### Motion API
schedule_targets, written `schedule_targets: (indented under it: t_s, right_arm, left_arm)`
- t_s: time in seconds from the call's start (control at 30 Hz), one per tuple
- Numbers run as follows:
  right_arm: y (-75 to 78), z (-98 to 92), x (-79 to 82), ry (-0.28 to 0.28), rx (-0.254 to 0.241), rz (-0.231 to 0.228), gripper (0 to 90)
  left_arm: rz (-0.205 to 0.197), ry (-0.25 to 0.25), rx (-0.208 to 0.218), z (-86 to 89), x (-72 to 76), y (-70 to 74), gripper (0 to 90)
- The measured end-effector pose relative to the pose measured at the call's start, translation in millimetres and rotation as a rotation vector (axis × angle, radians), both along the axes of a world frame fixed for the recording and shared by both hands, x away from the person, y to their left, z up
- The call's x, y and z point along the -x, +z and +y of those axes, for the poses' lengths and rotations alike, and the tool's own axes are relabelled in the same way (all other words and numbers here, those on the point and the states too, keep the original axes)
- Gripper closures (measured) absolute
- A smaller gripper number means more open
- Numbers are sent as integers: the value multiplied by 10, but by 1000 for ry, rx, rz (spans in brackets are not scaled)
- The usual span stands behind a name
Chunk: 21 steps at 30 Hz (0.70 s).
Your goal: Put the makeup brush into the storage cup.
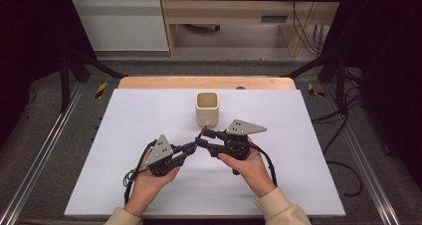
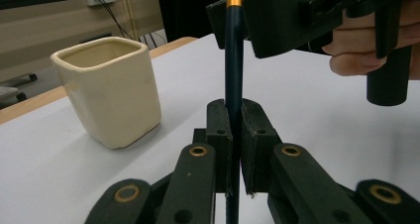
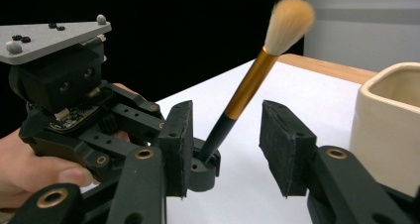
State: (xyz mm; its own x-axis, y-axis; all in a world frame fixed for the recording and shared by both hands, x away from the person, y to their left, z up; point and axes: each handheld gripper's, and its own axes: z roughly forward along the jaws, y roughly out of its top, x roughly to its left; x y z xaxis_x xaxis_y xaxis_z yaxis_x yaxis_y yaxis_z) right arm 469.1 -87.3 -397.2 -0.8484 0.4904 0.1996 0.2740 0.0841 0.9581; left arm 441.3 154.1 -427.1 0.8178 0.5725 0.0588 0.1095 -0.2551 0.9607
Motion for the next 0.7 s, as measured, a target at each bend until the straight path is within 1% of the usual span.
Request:
schedule_targets:
  t_s: [0.03, 0.1, 0.13, 0.23, 0.27, 0.3, 0.33, 0.37, 0.4, 0.47, 0.5, 0.6, 0.67, 0.7]
  right_arm:
    - [-2, 6, 1, 3, -4, 6, 576]
    - [-13, 21, -5, 5, 0, 2, 587]
    - [-20, 33, -5, 7, -4, 10, 607]
    - [-27, 36, -10, 10, -6, 10, 626]
    - [-29, 39, -12, 10, -13, 12, 656]
    - [-29, 39, -12, 10, -13, 12, 656]
    - [-30, 40, -11, 12, -23, 12, 697]
    - [-30, 40, -11, 12, -23, 12, 697]
    - [-29, 40, -12, 12, -27, 12, 718]
    - [-32, 38, -15, 15, -35, 9, 775]
    - [-32, 38, -15, 15, -35, 9, 775]
    - [-33, 39, -15, 29, -48, 17, 803]
    - [-33, 47, -7, 50, -54, 13, 832]
    - [-33, 47, -7, 50, -54, 13, 832]
  left_arm:
    - [0, -1, 0, -5, 1, 1, 835]
    - [-1, -2, 0, -11, 3, 1, 835]
    - [-1, -3, 0, -12, 4, 1, 835]
    - [-1, -2, 0, -8, 4, 2, 835]
    - [-1, -2, 0, -8, 4, 2, 835]
    - [0, -2, 0, -8, 3, 1, 835]
    - [0, -1, 0, -8, 2, 1, 834]
    - [1, -1, 0, -9, 2, 0, 834]
    - [1, -1, 0, -9, 2, 0, 834]
    - [0, 1, 1, -9, 2, 1, 833]
    - [0, 1, 1, -9, 2, 1, 832]
    - [-1, 2, -4, -15, 1, -4, 829]
    - [1, 6, -1, -13, -5, -8, 816]
    - [1, 6, -1, -13, -5, -8, 808]
